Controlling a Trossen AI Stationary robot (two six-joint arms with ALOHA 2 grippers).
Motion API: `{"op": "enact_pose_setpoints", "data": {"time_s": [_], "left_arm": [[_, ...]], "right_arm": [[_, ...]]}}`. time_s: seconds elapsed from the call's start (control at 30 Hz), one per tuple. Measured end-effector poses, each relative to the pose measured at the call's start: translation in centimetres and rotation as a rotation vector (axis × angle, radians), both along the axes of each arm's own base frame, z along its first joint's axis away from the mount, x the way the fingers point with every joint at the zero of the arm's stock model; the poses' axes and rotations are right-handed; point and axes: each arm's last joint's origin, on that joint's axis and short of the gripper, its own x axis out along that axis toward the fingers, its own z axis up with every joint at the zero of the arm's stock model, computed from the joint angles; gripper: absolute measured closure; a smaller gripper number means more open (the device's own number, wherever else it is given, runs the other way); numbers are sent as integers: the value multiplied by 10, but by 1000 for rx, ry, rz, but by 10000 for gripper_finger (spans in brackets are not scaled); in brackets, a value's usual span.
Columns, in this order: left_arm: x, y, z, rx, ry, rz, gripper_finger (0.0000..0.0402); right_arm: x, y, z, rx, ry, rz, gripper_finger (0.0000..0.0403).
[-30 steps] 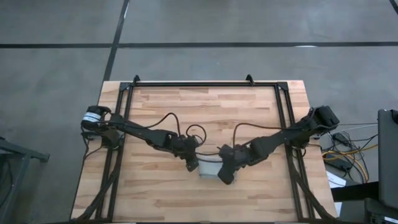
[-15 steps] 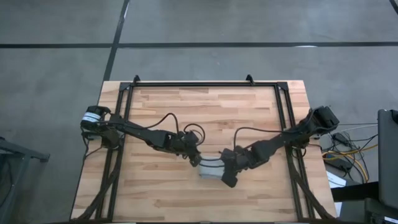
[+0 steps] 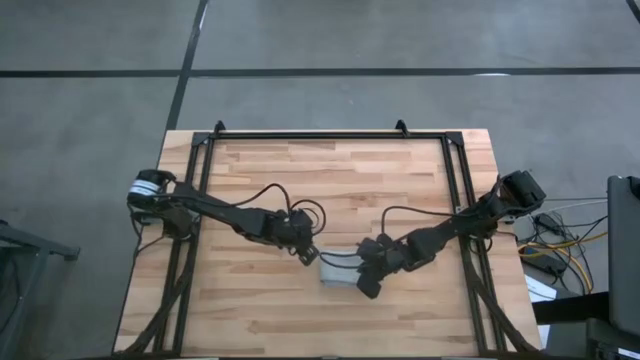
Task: Fold microfiber towels
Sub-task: Fold the microfiber cloth on the table
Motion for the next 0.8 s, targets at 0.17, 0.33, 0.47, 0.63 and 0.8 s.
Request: {"op": "enact_pose_setpoints", "data": {"time_s": [0.17,0.33,0.47,0.63,0.8], "left_arm": [[-6,1,3,1,34,9,229],[-11,2,3,9,75,9,229],[-13,3,2,15,103,9,229],[-16,3,0,22,140,9,229],[-17,3,0,22,144,9,229]], "right_arm": [[-4,-4,-8,4,7,-17,342],[-4,-6,-14,43,-77,-24,342],[-6,-7,-19,58,-77,-43,342],[-7,-8,-21,56,-71,-47,342],[-7,-9,-24,54,-59,-48,342]]}}
